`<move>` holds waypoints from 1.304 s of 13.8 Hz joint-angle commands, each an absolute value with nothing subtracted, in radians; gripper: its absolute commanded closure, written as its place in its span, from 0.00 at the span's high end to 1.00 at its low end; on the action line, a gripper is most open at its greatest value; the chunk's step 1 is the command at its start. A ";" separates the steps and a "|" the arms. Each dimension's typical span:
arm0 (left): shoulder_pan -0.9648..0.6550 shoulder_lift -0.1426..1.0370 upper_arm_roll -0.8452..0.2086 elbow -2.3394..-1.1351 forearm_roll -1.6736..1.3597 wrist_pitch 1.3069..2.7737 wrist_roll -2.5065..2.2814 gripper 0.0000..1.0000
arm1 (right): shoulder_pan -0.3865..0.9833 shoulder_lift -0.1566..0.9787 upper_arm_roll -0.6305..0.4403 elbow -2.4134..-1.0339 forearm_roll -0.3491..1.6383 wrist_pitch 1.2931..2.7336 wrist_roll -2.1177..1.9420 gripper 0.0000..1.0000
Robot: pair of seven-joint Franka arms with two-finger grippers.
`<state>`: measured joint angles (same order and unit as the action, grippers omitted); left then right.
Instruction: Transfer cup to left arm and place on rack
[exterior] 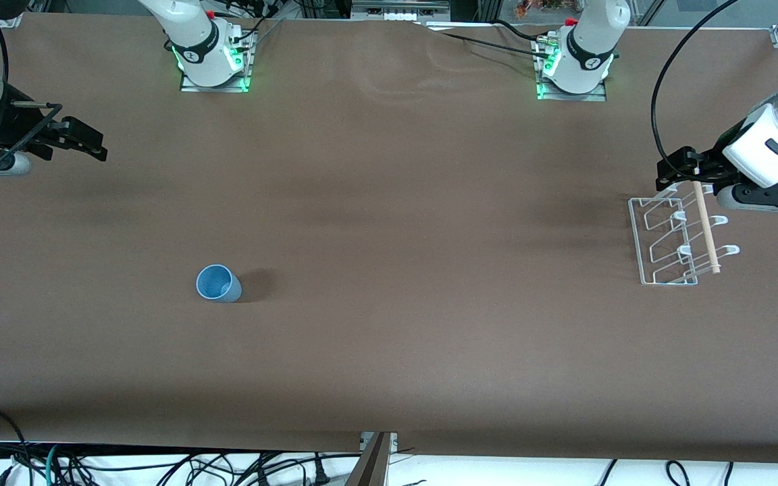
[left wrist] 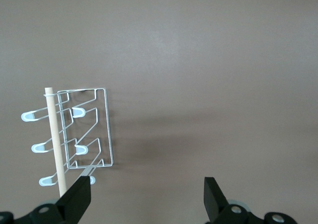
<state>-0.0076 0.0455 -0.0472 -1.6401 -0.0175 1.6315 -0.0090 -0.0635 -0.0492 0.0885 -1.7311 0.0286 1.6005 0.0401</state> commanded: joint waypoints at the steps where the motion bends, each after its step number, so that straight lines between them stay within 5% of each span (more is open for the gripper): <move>1: -0.006 0.032 -0.049 -1.631 -0.026 1.618 -0.008 1.00 | -0.078 -0.045 0.103 -1.730 0.025 1.589 0.063 0.99; 18: -0.008 0.067 -0.046 -1.631 -0.025 1.675 -0.008 1.00 | -0.071 -0.015 0.106 -1.698 0.017 1.574 0.040 0.99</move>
<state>-0.0075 0.0634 -0.0471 -1.6399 -0.0175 1.6699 -0.0090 -0.0632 -0.0202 0.0943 -1.7185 0.0284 1.5908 0.0536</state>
